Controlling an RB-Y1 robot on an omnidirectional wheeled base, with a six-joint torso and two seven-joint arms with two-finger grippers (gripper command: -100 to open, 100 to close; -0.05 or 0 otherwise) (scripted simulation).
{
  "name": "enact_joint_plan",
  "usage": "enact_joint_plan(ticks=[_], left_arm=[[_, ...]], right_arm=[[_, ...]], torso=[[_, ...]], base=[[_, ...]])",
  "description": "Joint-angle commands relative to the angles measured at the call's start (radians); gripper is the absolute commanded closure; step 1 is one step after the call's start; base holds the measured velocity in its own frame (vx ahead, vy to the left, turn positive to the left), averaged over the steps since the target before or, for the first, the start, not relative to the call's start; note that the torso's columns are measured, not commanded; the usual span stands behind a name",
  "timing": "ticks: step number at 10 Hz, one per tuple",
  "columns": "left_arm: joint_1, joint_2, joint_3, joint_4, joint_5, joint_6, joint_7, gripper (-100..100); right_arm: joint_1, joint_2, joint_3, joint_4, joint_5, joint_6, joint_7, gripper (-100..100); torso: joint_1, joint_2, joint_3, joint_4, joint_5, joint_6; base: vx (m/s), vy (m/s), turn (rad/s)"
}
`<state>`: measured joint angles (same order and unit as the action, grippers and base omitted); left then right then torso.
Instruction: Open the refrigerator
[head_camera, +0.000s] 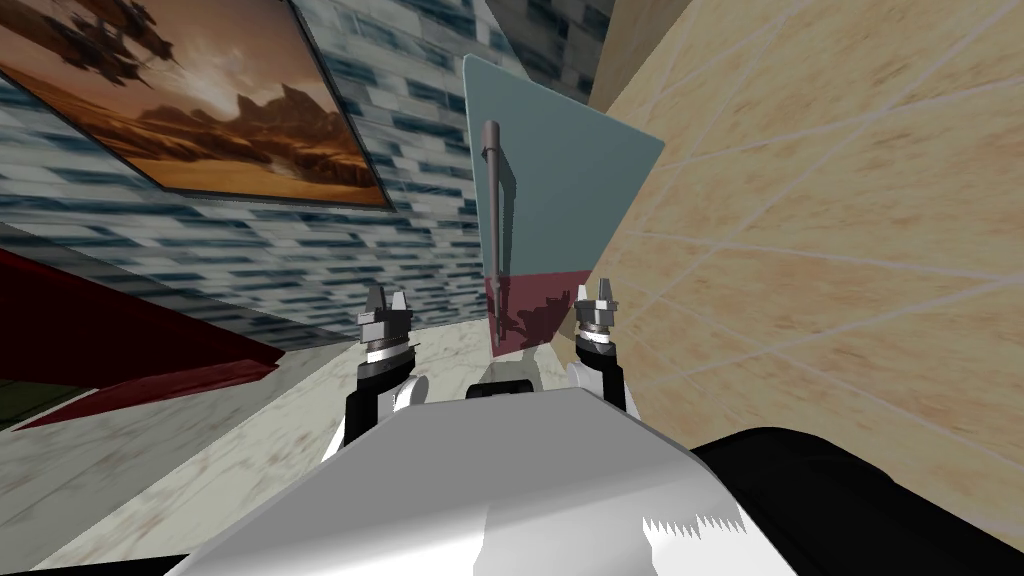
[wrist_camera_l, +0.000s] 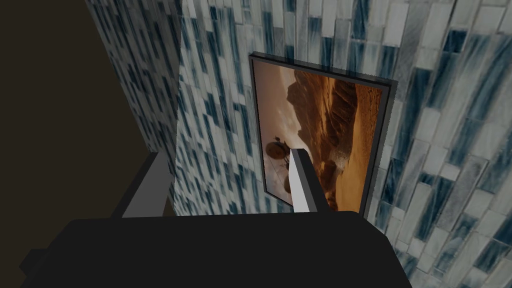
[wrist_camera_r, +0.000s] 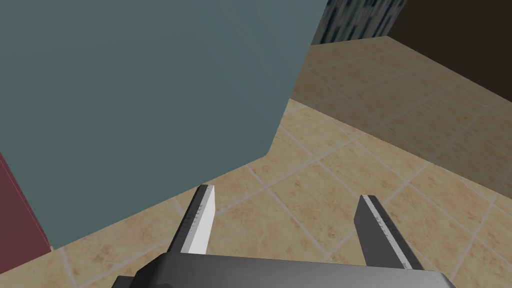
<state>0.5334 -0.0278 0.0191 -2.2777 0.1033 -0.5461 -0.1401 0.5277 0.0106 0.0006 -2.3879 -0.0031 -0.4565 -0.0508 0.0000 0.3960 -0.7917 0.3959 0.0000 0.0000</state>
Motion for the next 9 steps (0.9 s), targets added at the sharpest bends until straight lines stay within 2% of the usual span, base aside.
enact_joint_plan(ticks=[1, 3, 4, 6, 9], left_arm=[[0.000, 0.000, 0.000, 0.000, 0.000, 0.000, 0.000, 0], [0.000, 0.000, 0.000, 0.000, 0.000, 0.000, 0.000, 0], [0.000, 0.000, 0.000, 0.000, 0.000, 0.000, 0.000, 0], [0.000, 0.000, 0.000, 0.000, 0.000, 0.000, 0.000, 0], [0.000, 0.000, 0.000, 0.000, 0.000, 0.000, 0.000, 0]], right_arm=[[0.000, 0.000, 0.000, 0.000, 0.000, 0.000, 0.000, 0], [0.000, 0.000, 0.000, 0.000, 0.000, 0.000, 0.000, 0], [-0.002, -0.038, 0.000, 0.004, 0.008, 0.007, 0.000, -100], [-0.008, -0.098, 0.000, 0.013, 0.027, 0.023, 0.000, -100], [-0.021, -0.191, 0.001, 0.032, 0.070, 0.061, 0.000, -100]], torso=[[0.000, 0.074, -0.147, 0.074, 0.000, 0.000], [0.000, 0.222, -0.443, 0.221, 0.000, 0.000], [0.000, 0.295, -0.590, 0.295, 0.000, 0.000], [0.002, 0.338, -0.679, 0.338, 0.000, 0.000], [0.002, 0.342, -0.684, 0.342, 0.000, 0.000]], base=[[0.000, 0.000, 0.000], [0.000, 0.000, 0.000], [0.008, 0.014, -0.004], [0.003, 0.044, -0.009], [0.004, 0.084, -0.014]])
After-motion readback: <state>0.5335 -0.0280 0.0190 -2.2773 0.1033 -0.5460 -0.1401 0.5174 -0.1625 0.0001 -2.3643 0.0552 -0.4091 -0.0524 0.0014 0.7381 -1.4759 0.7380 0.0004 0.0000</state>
